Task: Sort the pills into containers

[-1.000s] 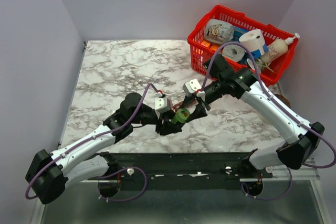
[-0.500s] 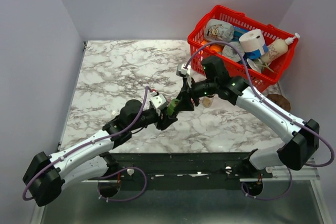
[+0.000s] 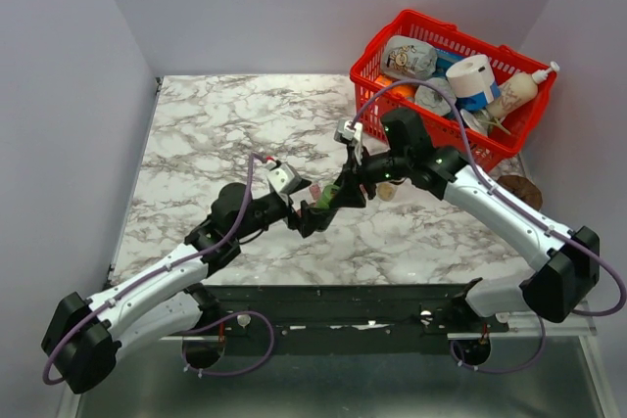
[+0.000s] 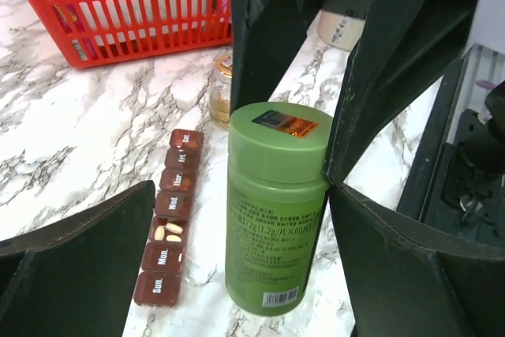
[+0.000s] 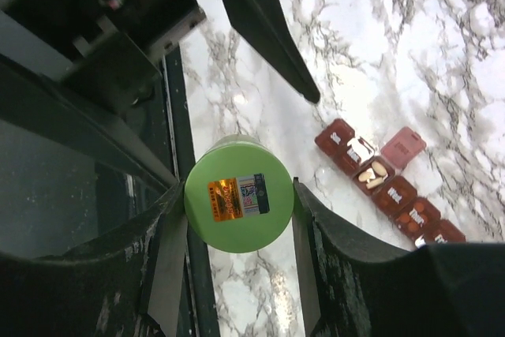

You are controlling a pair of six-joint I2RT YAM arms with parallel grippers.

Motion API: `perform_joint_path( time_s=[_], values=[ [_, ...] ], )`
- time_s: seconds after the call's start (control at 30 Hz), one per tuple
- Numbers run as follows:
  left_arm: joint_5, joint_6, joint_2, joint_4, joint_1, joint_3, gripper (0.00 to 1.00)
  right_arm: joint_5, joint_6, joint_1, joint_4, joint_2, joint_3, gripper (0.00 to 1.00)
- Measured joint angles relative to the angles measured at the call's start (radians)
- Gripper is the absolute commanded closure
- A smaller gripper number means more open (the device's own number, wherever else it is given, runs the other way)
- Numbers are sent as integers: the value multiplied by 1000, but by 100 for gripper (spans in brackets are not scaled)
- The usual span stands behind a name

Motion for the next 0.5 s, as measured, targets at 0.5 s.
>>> perform_joint_path(
  time_s=[0.5],
  values=[
    [60, 176, -102, -307, 100, 100, 1, 248, -307, -109, -23, -211, -315, 88]
  ],
)
